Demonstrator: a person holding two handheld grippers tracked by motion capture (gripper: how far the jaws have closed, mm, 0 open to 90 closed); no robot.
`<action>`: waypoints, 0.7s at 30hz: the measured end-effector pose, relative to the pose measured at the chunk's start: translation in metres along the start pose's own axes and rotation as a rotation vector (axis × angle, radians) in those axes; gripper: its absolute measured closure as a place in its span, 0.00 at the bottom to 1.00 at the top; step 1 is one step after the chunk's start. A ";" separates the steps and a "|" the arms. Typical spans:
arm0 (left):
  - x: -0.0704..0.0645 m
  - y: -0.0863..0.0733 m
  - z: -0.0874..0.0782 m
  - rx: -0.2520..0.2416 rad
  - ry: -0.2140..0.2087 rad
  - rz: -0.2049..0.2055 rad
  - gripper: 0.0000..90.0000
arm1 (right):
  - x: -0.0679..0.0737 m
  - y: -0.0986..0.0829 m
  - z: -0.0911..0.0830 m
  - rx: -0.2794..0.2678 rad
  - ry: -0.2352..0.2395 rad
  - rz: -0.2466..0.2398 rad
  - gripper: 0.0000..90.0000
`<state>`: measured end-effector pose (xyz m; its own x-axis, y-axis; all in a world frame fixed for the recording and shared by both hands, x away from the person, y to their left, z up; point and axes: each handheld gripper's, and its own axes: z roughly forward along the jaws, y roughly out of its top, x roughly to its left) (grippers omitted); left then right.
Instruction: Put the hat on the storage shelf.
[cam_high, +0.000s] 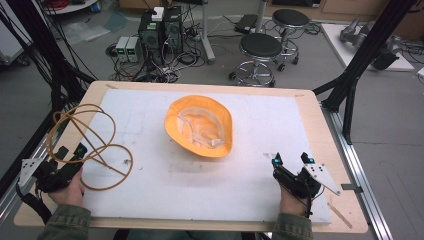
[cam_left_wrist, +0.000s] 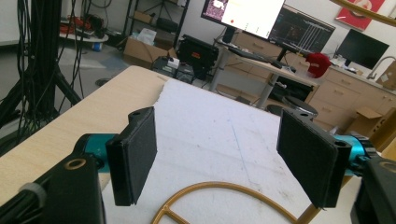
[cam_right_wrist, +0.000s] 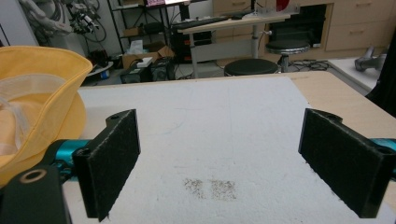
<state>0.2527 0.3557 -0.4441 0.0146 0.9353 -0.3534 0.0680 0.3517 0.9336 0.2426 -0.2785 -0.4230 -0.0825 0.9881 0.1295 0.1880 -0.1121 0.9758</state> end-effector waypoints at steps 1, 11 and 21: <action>0.000 0.000 0.000 -0.003 0.003 0.005 0.32 | 0.000 0.000 0.001 -0.001 0.002 -0.003 0.13; 0.001 0.000 0.000 0.003 0.000 -0.002 0.32 | 0.000 0.000 0.001 0.005 0.003 0.000 0.13; 0.001 -0.001 -0.001 0.005 0.002 -0.011 0.32 | -0.001 -0.001 0.002 0.019 0.006 0.005 0.13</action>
<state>0.2517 0.3567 -0.4450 0.0122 0.9314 -0.3639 0.0727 0.3621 0.9293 0.2448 -0.2788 -0.4241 -0.0870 0.9869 0.1355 0.2071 -0.1151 0.9715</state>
